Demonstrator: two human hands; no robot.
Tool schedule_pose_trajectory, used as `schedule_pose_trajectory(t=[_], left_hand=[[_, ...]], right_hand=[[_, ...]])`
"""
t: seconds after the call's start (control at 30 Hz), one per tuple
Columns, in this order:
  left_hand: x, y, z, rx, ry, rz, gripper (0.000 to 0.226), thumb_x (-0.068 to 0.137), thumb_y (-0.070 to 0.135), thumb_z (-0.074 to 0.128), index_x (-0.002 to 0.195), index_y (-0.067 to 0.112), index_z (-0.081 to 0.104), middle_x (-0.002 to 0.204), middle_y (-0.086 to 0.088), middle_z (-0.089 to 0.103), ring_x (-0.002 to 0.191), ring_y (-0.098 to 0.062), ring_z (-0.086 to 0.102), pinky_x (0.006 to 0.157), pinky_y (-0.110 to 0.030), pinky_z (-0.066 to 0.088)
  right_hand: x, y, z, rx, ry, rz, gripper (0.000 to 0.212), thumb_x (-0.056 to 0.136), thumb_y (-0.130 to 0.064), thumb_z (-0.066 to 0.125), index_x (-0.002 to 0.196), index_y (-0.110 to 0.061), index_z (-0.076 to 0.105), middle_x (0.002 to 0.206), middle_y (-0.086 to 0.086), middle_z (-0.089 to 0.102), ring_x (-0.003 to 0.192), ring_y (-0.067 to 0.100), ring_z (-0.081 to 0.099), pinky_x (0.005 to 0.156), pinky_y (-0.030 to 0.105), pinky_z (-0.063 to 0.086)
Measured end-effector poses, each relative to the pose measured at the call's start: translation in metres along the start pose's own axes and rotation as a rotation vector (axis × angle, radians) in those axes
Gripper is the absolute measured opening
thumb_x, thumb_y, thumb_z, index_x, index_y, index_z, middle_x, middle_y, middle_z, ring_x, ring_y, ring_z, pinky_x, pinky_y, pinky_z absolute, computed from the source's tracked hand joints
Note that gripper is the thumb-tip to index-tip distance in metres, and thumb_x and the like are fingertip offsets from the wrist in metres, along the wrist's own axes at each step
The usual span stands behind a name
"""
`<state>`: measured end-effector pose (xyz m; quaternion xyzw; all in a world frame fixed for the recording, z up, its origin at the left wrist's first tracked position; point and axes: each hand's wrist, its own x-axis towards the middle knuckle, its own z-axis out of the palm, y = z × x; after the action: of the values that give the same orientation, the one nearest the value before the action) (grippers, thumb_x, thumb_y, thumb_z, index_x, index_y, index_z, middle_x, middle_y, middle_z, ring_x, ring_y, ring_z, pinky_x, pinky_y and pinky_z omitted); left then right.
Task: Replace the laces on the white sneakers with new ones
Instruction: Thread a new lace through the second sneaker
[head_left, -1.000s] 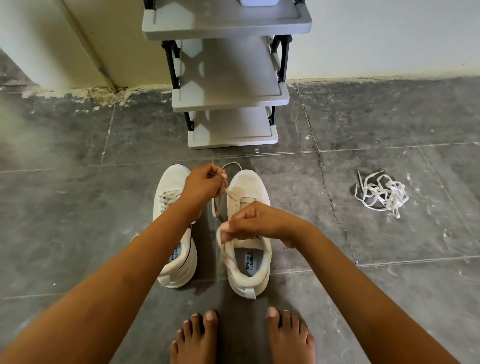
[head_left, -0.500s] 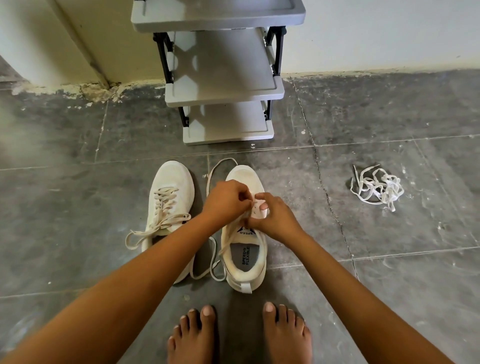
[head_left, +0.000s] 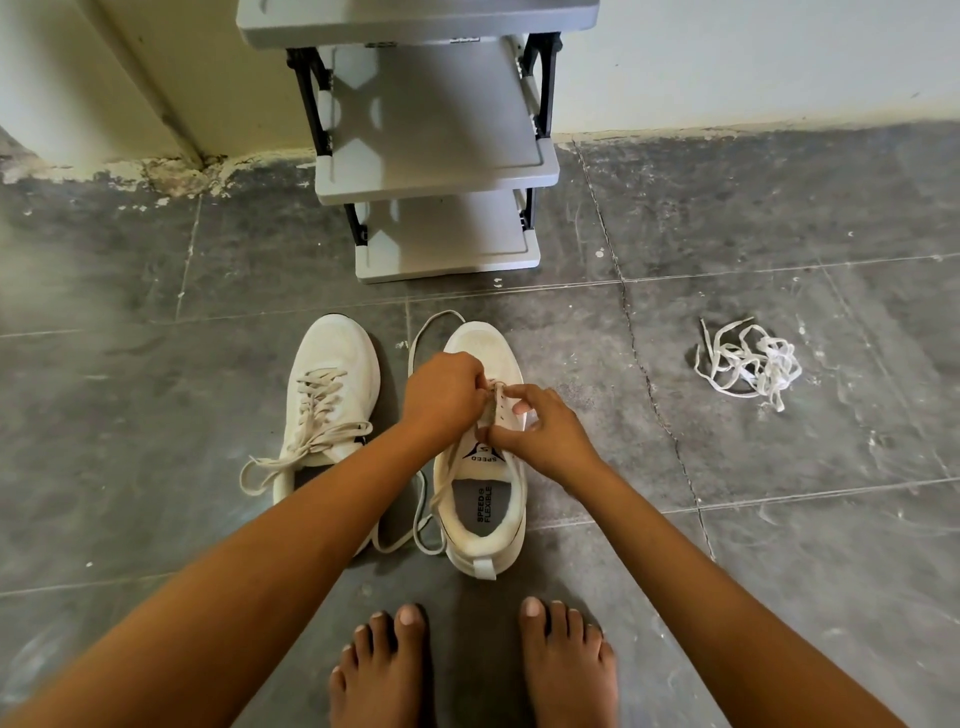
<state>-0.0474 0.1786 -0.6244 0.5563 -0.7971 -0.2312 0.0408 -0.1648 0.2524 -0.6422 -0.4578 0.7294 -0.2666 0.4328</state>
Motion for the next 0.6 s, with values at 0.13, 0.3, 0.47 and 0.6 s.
schedule_pose_trajectory(t=[0.13,0.3,0.47,0.6], left_hand=[[0.000,0.001,0.005,-0.002,-0.035,-0.017,0.013,0.089,0.018,0.057,0.095,0.014,0.069,0.095,-0.006,0.068,0.087,-0.022,0.062,0.074,-0.031,0.048],[0.002,-0.001,0.008,-0.170,-0.088,-0.068,0.010,0.087,0.015,0.060,0.090,0.015,0.070,0.093,-0.003,0.070,0.083,-0.017,0.061,0.071,-0.028,0.047],[0.000,0.003,0.010,-0.279,-0.045,-0.115,0.011,0.084,0.014,0.063,0.086,0.017,0.072,0.090,0.000,0.071,0.079,-0.011,0.060,0.063,-0.021,0.042],[-0.004,0.013,0.008,-0.359,0.035,-0.216,0.015,0.083,0.008,0.059,0.090,0.021,0.060,0.091,-0.004,0.070,0.088,-0.020,0.065,0.076,-0.035,0.052]], right_hand=[[-0.002,0.002,-0.002,0.091,-0.009,0.030,0.063,0.071,-0.038,0.079,0.126,-0.024,0.052,0.117,-0.003,0.049,0.103,0.014,0.052,0.086,0.027,0.044],[-0.005,0.004,-0.002,0.175,-0.042,0.034,0.061,0.074,-0.039,0.076,0.128,-0.025,0.050,0.118,-0.007,0.047,0.104,0.013,0.053,0.092,0.033,0.047],[-0.006,0.011,0.001,0.421,-0.099,0.081,0.033,0.094,-0.039,0.050,0.126,-0.028,0.052,0.128,-0.005,0.047,0.114,0.012,0.052,0.095,0.028,0.046],[0.005,0.009,0.007,0.351,0.071,0.076,0.013,0.097,-0.027,0.049,0.104,-0.022,0.057,0.101,-0.005,0.058,0.093,0.014,0.058,0.068,0.021,0.047]])
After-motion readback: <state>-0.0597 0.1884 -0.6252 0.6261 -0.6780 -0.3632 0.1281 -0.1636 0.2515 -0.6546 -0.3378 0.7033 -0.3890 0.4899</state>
